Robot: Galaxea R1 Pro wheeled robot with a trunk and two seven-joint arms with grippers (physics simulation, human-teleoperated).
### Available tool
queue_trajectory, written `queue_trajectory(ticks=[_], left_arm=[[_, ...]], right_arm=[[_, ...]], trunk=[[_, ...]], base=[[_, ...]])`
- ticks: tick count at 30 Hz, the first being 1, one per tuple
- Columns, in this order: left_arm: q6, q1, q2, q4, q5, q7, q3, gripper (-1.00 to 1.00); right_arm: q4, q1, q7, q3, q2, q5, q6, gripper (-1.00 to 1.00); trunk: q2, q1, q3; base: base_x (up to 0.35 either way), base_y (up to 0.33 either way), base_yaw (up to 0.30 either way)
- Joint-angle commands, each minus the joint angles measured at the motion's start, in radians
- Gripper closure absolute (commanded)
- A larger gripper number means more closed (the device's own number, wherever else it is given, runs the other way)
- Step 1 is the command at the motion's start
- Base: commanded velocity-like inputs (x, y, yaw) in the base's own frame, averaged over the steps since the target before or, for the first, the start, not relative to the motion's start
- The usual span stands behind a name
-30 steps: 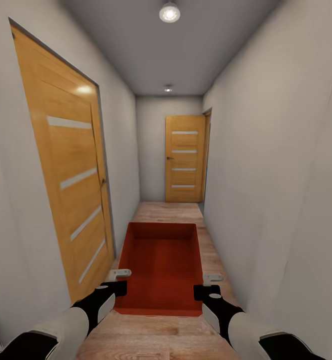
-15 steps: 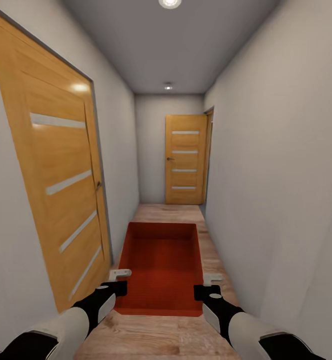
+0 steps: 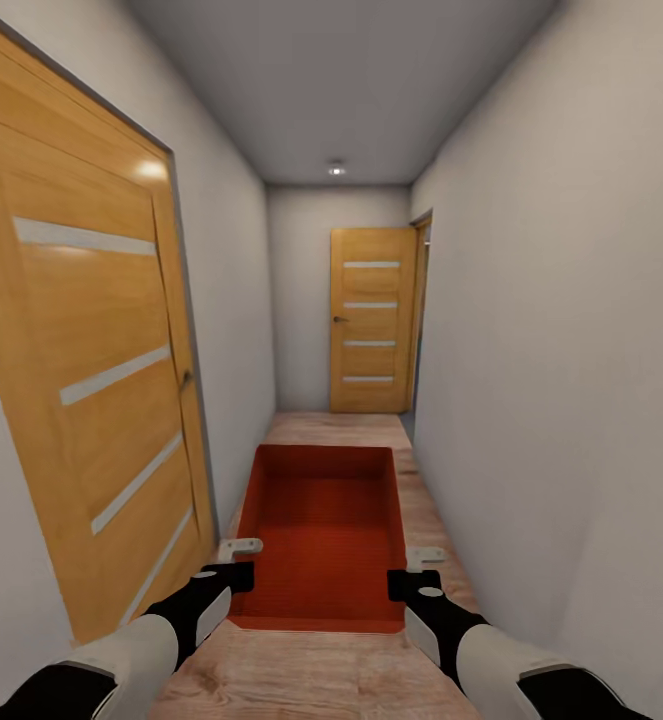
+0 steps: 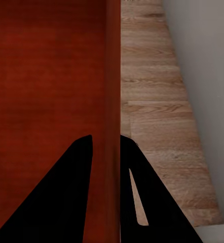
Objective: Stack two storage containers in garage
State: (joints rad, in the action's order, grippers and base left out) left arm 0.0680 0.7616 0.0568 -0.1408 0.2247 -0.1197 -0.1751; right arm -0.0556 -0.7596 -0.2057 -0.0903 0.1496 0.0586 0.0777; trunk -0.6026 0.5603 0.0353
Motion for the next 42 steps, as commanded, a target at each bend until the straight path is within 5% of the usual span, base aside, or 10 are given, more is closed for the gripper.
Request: queue_trajectory(ticks=[1,42], left_arm=[[-0.01,0.001,-0.015,-0.005,-0.012,-0.017,0.031,1.0],[-0.01,0.001,-0.015,-0.006,-0.012,-0.017,0.031,1.0]], right_arm=[[0.005,0.0,-0.018,-0.003,-0.001,0.02,0.005,1.0],[-0.006,0.0,-0.017,-0.003,-0.007,0.02,0.007,1.0]], trunk=[[0.0,0.001,0.0],[0.0,0.001,0.0]], base=[[0.324,0.0,0.0],[0.324,0.0,0.0]])
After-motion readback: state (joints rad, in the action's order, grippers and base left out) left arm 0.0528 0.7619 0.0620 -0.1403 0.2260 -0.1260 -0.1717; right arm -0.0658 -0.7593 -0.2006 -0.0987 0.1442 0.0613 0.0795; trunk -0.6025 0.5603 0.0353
